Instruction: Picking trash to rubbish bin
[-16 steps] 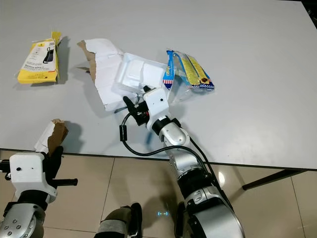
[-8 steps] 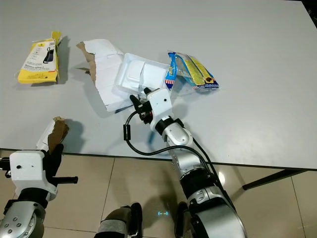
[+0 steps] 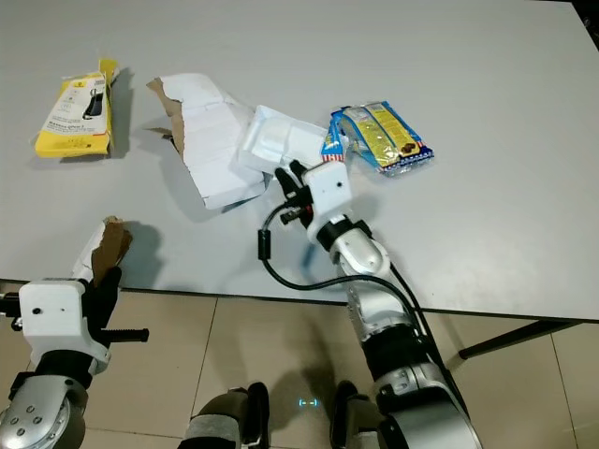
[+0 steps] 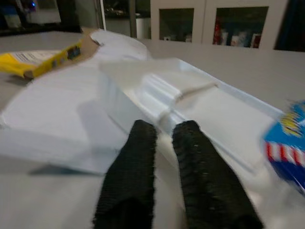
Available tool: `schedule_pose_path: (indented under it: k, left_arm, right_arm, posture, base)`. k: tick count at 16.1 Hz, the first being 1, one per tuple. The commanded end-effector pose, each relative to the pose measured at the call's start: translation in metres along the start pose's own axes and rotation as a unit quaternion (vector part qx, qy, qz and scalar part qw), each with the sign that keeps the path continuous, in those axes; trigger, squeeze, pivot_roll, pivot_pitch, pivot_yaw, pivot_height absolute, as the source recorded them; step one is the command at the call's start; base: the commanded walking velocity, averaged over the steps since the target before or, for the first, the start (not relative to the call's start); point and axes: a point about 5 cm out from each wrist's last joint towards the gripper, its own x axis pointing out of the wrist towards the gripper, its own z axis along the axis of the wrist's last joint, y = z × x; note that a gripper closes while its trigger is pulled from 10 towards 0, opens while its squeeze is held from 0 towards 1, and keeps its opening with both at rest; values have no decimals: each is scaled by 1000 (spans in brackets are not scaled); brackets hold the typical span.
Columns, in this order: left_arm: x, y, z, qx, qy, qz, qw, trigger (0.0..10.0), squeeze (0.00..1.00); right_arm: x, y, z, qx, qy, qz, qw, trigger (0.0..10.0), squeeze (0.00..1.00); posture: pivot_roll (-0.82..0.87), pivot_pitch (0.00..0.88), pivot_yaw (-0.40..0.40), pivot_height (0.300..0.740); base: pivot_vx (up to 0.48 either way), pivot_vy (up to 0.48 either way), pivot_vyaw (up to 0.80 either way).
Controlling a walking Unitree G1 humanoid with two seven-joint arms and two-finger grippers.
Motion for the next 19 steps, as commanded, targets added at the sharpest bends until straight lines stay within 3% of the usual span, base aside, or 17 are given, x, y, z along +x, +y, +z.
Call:
schedule_pose_path:
  k: [1,5,6,7,8,9,15,19]
  left_arm:
    - [-1,0,-6,5,13,-1,1000,10000,0]
    - [3,-1,-6,5,11,-6,1000,10000,0]
    - [4,-1,-6,5,10,-6,1000,10000,0]
    - [5,-1,-6,5,9,-6,1000,10000,0]
    - [6,-1,-6,5,7,-6,1000,10000,0]
    - [6,-1,-5,5,5,-5,1000,10000,0]
    - [7,-2,-5,4,3,-4,1000,10000,0]
    - [5,-2,-5,3,3,-4,1000,10000,0]
  right_arm:
    - [-4,-3,0,11,0,-4,1000,0,0]
    - [-12,-10,-1,7,11,-11,1000,0,0]
    - [-12,-10,-1,4,15,-13,1000,549,0]
    - [-11,-10,0,0,16,-15,1000,6196,0]
    - [-9,-10,2,-3,14,-16,1000,10000,0]
    - [-7,-10,6,-7,7,-17,1000,10000,1000]
    - [-1,-11,21,-30,-17,-7,999,10000,1000]
    - [6,-7,30,-50,-30,42,997,10000,1000]
  posture:
    - [167,252,41,740]
    - [158,241,43,740]
    - [158,237,43,740]
    - [159,233,42,740]
    - [160,230,41,740]
    - [159,229,40,740]
    - [155,229,37,740]
    - [158,237,36,740]
  base:
    - [0,0,0]
    - [0,0,0]
    - [0,0,0]
    - [0,0,0]
    - [0,0,0]
    - [0,0,0]
    - [0,0,0]
    - [0,0,0]
